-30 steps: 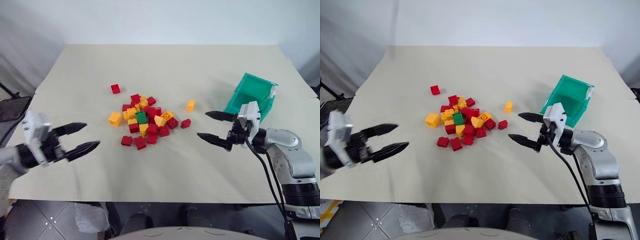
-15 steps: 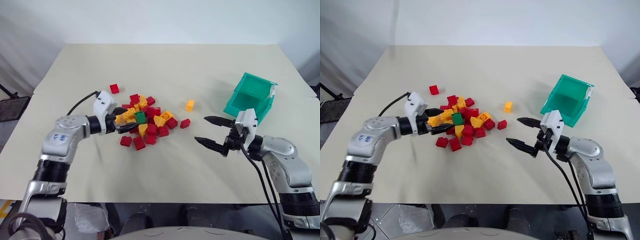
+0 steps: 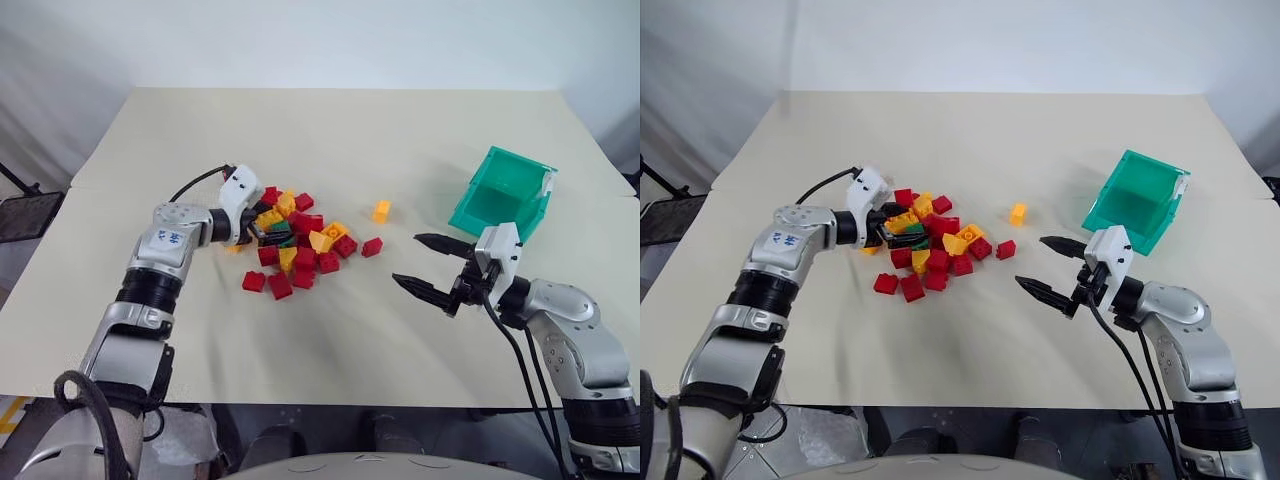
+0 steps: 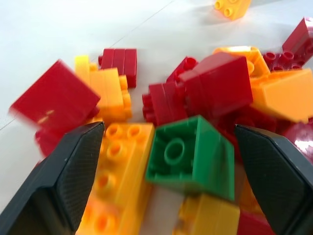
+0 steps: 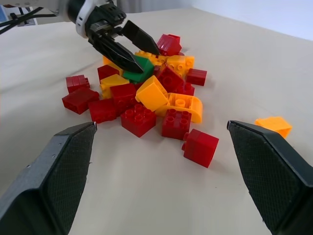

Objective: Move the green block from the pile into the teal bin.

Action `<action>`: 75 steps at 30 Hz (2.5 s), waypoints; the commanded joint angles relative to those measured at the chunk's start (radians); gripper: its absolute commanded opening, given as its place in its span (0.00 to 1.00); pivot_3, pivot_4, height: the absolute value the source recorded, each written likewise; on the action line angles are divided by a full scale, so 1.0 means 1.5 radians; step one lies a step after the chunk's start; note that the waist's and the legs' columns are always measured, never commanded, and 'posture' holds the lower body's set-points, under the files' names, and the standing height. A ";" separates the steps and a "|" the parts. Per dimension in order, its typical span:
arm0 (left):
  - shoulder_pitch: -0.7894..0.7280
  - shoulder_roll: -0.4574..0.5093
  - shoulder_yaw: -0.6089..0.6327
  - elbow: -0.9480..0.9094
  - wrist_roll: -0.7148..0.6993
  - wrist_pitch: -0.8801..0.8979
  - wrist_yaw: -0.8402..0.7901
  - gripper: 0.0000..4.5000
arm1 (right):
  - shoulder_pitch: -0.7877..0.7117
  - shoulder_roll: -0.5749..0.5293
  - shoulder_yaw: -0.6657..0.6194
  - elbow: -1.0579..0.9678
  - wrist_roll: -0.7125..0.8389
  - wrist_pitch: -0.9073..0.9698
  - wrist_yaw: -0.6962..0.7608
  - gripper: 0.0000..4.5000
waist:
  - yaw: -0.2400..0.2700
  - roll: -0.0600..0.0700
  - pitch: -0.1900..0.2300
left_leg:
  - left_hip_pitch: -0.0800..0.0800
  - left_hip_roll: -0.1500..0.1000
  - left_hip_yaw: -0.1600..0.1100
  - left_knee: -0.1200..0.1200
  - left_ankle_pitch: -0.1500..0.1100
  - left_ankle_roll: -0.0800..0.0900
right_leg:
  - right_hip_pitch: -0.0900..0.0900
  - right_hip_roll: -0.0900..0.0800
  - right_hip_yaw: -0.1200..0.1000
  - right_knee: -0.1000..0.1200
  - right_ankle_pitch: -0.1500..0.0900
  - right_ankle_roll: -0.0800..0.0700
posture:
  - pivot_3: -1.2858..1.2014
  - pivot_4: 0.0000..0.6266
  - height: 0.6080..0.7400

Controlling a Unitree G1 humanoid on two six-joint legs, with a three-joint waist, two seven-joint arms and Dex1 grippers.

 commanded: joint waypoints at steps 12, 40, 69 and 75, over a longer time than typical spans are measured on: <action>-0.012 0.035 -0.061 -0.004 0.060 0.051 -0.104 0.34 | -0.014 -0.004 -0.012 -0.007 0.001 -0.015 -0.001 1.00 | -0.002 0.000 0.000 | 0.001 0.001 0.000 0.000 0.000 0.000 | 0.000 0.000 0.001 0.001 0.000 0.000 | 0.52 0.24 1.00; -0.074 0.039 -0.104 0.070 0.132 0.054 -0.128 0.85 | -0.006 -0.001 -0.012 -0.007 -0.007 -0.022 -0.014 1.00 | -0.014 -0.002 0.001 | 0.004 0.002 0.001 0.000 0.000 0.001 | -0.002 0.000 0.008 0.006 0.000 0.000 | 0.52 0.24 1.00; -0.006 0.056 0.003 -0.027 0.046 0.075 -0.136 0.48 | -0.005 -0.024 -0.031 0.002 -0.003 -0.020 -0.012 1.00 | -0.008 -0.004 0.002 | -0.001 0.000 0.005 0.001 0.001 0.002 | -0.009 -0.002 0.012 0.008 0.001 0.001 | 0.52 0.24 1.00; -0.022 0.068 -0.023 -0.016 0.069 0.060 -0.150 0.76 | -0.002 -0.024 -0.034 0.000 -0.002 -0.021 -0.014 1.00 | -0.007 -0.004 0.002 | -0.001 0.000 0.007 0.001 0.001 0.002 | -0.009 -0.001 0.013 0.008 0.001 0.002 | 0.52 0.24 1.00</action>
